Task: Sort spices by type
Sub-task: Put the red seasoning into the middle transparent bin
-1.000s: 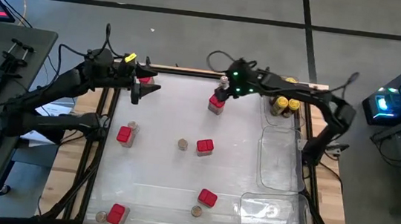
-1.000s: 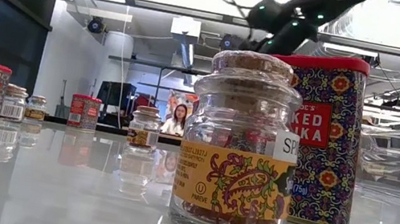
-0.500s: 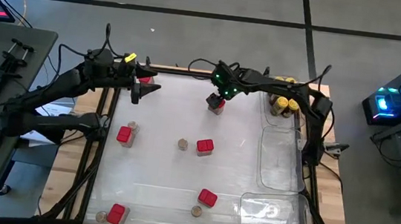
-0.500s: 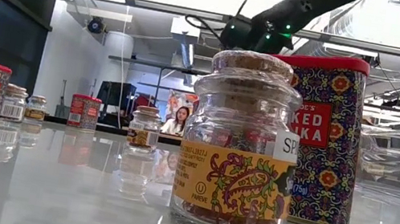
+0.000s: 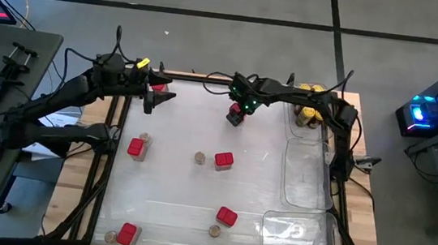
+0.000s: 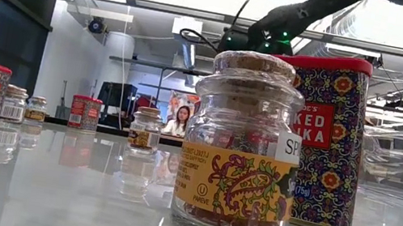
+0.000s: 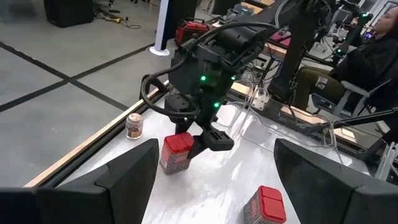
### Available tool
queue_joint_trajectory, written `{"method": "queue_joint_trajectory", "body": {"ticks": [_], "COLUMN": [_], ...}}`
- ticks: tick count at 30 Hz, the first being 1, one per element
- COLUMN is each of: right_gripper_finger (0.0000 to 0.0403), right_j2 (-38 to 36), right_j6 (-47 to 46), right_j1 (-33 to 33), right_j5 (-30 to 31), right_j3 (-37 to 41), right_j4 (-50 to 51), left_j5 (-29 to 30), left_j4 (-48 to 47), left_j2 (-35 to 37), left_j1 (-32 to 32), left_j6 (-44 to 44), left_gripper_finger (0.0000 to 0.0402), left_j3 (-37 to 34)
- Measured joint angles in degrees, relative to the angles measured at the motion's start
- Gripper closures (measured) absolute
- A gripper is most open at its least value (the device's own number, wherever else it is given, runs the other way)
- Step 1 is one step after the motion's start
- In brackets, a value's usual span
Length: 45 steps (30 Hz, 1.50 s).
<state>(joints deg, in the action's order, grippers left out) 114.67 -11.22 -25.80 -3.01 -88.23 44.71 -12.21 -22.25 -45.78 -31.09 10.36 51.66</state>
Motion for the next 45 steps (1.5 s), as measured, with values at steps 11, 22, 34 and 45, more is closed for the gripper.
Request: {"method": "queue_joint_trajectory", "body": {"ticks": [11,22,34,45], "right_gripper_finger": [0.0190,0.0190,0.0190,0.0190], "right_j2": [-0.79,-24.14,-55.49,-53.87], "right_j6": [-3.05,-12.40,-68.36,-85.13], "right_j1": [0.48,3.46,27.87,36.33], "right_j5": [1.15,2.38,9.95,10.72], "right_j3": [-2.13,4.88,28.19,29.00], "right_j4": [1.60,17.01,26.37,45.18], "left_j5": [-0.02,-0.52,-8.08,-9.97], "left_j4": [-0.30,-0.05,14.15,18.80], "left_j2": [-0.02,-2.36,-11.84,-15.39], "left_j1": [0.00,0.00,-0.02,-0.02], "left_j6": [-1.56,-1.57,-0.95,1.57], "left_gripper_finger": [0.0099,0.0099,0.0099,0.0099], "left_j3": [0.00,0.00,0.00,0.00]}}
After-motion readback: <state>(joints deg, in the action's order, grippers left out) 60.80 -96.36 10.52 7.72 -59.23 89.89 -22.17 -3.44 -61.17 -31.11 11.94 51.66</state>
